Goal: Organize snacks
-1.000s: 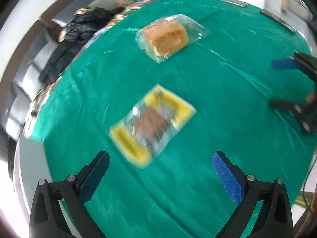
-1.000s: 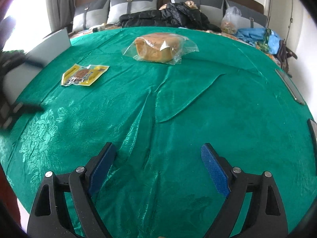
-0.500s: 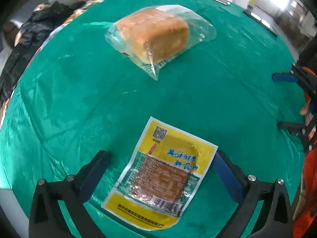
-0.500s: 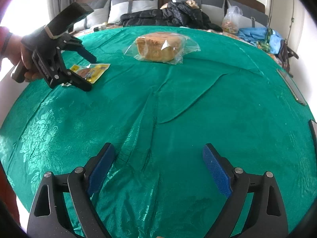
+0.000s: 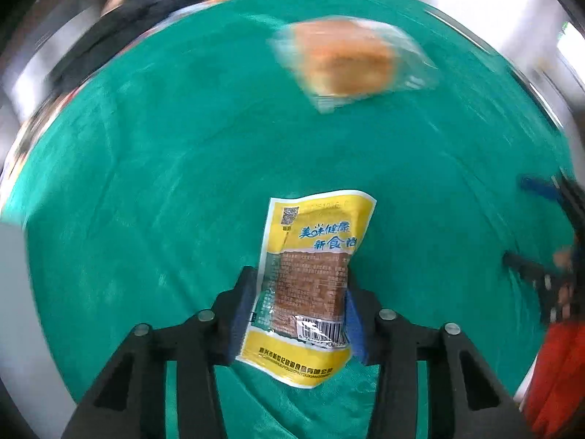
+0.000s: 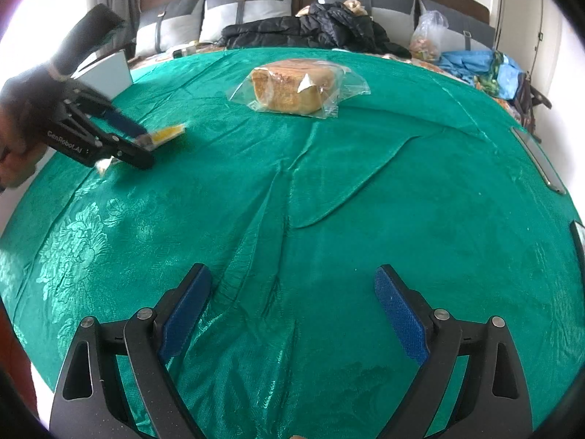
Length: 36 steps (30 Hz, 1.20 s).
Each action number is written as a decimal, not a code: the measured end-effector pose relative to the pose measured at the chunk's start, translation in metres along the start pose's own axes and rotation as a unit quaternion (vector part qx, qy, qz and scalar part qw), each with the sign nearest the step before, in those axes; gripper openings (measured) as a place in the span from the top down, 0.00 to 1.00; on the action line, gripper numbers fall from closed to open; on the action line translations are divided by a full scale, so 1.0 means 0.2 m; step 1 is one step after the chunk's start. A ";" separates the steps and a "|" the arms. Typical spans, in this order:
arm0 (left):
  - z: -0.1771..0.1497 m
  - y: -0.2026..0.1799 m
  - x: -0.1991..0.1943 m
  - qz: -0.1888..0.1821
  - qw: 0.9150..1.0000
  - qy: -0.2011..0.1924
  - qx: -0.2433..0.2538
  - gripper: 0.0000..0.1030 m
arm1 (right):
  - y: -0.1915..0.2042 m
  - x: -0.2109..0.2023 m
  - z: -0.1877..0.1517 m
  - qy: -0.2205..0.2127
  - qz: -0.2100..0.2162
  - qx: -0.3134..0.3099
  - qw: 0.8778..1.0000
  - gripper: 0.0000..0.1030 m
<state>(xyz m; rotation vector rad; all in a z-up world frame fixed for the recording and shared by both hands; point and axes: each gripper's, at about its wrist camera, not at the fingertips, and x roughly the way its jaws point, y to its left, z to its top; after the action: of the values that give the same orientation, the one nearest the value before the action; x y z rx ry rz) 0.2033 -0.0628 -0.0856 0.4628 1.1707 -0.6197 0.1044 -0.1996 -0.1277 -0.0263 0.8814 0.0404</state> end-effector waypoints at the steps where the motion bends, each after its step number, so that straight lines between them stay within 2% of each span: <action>1: -0.04 0.02 -0.02 0.027 0.999 -0.004 -0.045 0.58 | 0.00 0.00 0.00 0.000 0.000 0.000 1.000 0.09; 2: -0.08 0.05 -0.04 0.052 0.994 -0.005 -0.095 0.58 | 0.00 0.00 0.00 0.000 0.000 0.000 1.000 0.09; 4: -0.19 0.08 -0.07 0.083 0.984 -0.013 -0.156 0.58 | 0.00 0.00 0.00 0.000 0.000 0.000 1.000 0.09; 7: -0.29 0.06 -0.10 0.133 0.974 -0.038 -0.178 0.58 | 0.00 0.00 0.00 0.000 0.000 0.000 1.000 0.09; 9: -0.33 0.09 -0.11 0.133 0.967 -0.059 -0.211 0.55 | 0.00 0.00 0.00 0.000 0.000 0.000 1.000 0.09; 10: -0.34 0.12 -0.10 0.129 0.963 -0.069 -0.228 0.48 | 0.00 0.00 0.00 0.000 0.000 0.000 1.000 0.09; 11: -0.39 0.14 -0.12 0.126 0.960 -0.076 -0.240 0.37 | 0.00 0.00 0.00 0.000 0.000 0.000 1.000 0.09; 12: -0.38 0.16 -0.10 0.127 0.956 -0.083 -0.251 0.30 | 0.00 0.00 0.00 0.000 0.001 0.000 1.000 0.09; 13: -0.37 0.19 -0.08 0.121 0.954 -0.089 -0.261 0.18 | 0.00 0.00 0.00 0.000 0.000 0.000 1.000 0.09; 14: -0.39 0.22 -0.08 0.104 0.952 -0.097 -0.273 0.10 | 0.00 0.00 0.00 0.000 0.000 0.000 1.000 0.09; 16: -0.36 0.22 -0.04 0.111 0.955 -0.099 -0.257 0.01 | 0.00 0.00 0.00 0.000 0.000 0.000 1.000 0.09; 17: -0.37 0.24 -0.04 0.109 0.955 -0.103 -0.255 0.00 | 0.00 0.00 0.00 0.000 0.000 0.000 1.000 0.09; 23: -0.38 0.29 0.00 0.116 0.951 -0.138 -0.250 0.00 | 0.00 0.00 0.00 0.000 0.000 0.000 1.000 0.09; 27: -0.30 0.33 0.03 0.114 0.951 -0.139 -0.250 0.00 | 0.00 0.00 0.00 0.000 0.000 0.000 1.000 0.09; 36: -0.30 0.33 0.03 0.115 0.951 -0.139 -0.250 0.00 | 0.00 0.00 0.00 0.000 0.000 0.000 1.000 0.09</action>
<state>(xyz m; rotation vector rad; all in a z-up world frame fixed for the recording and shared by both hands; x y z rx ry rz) 0.2057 0.0233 -0.1105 0.0704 0.9418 -0.1636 0.1042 -0.2000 -0.1280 -0.0268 0.8804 0.0404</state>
